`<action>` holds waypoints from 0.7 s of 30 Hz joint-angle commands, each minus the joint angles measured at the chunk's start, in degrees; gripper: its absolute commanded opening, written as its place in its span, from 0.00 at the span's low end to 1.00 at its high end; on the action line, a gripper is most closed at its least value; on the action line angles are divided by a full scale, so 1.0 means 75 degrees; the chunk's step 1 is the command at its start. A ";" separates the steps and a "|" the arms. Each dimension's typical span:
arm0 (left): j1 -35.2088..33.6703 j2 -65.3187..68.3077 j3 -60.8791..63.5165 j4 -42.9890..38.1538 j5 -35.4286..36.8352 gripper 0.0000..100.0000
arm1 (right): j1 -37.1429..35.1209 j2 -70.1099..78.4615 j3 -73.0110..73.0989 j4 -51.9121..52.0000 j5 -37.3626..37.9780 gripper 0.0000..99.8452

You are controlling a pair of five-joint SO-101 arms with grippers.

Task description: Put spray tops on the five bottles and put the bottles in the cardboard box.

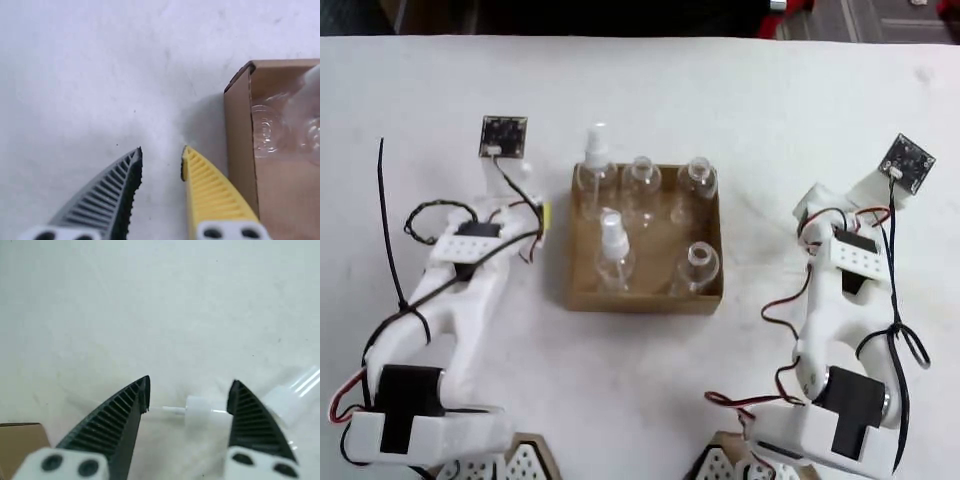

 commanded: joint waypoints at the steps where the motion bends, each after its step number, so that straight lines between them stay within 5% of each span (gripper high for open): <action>1: 0.0088 -0.0158 -0.0035 0.0000 -0.0082 0.12 | -0.0076 -0.0053 -0.0375 0.0029 -0.0047 0.28; 21: 0.0088 -0.0158 -0.0035 0.0000 -0.0082 0.12 | -0.0100 -0.0053 -0.0352 -0.0006 -0.0047 0.25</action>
